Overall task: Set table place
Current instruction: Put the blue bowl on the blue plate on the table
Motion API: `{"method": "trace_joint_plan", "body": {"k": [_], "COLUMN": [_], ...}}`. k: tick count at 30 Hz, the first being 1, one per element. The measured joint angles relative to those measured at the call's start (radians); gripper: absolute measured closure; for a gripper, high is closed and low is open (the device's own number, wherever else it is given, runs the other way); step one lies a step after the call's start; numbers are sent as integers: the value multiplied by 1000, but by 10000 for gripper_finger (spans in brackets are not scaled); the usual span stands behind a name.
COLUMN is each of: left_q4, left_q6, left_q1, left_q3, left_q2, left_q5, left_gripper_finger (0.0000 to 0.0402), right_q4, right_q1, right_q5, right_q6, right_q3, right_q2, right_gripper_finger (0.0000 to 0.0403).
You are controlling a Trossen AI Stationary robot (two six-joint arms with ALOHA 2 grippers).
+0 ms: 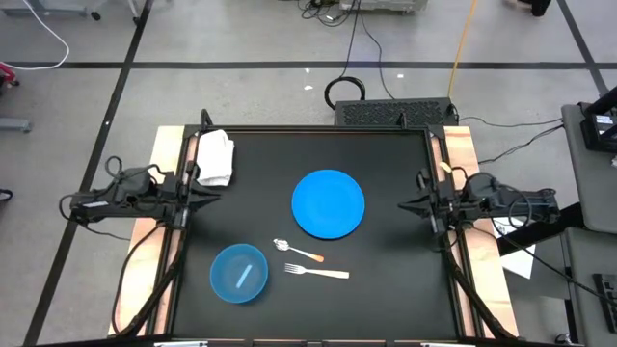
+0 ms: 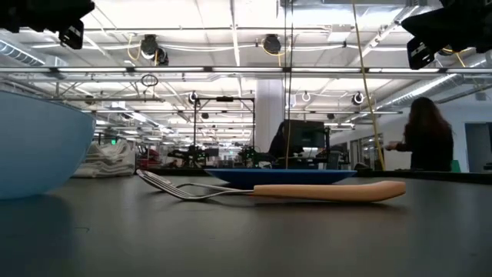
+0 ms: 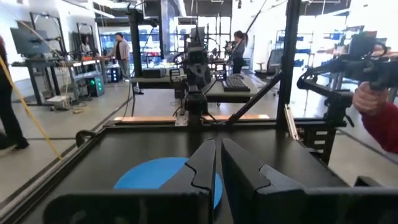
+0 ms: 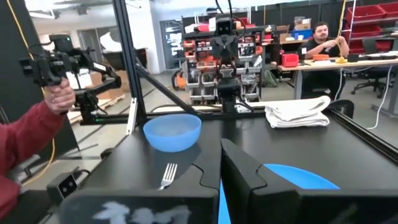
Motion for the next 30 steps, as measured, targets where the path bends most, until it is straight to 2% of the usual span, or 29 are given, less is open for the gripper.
{"method": "trace_joint_plan", "body": {"k": [7, 14, 20, 30], "left_q4": [-18, -12, -67, 4], "left_q6": [23, 86, 127, 133], "left_q1": [0, 0, 0, 0], "left_q3": [-10, -10, -12, -113], "left_q2": [0, 0, 0, 0], "left_q5": [-6, 112, 172, 172], "left_gripper_finger": [369, 369, 369, 369], "right_q4": [16, 159, 270, 295], "right_q1": [0, 0, 0, -1], "right_q5": [4, 4, 4, 4], "right_q6": [-22, -52, -109, -87], "right_q3": [-48, -145, -215, -228], "right_q2": [-3, -3, -3, -3], "right_gripper_finger": [403, 403, 403, 403]}}
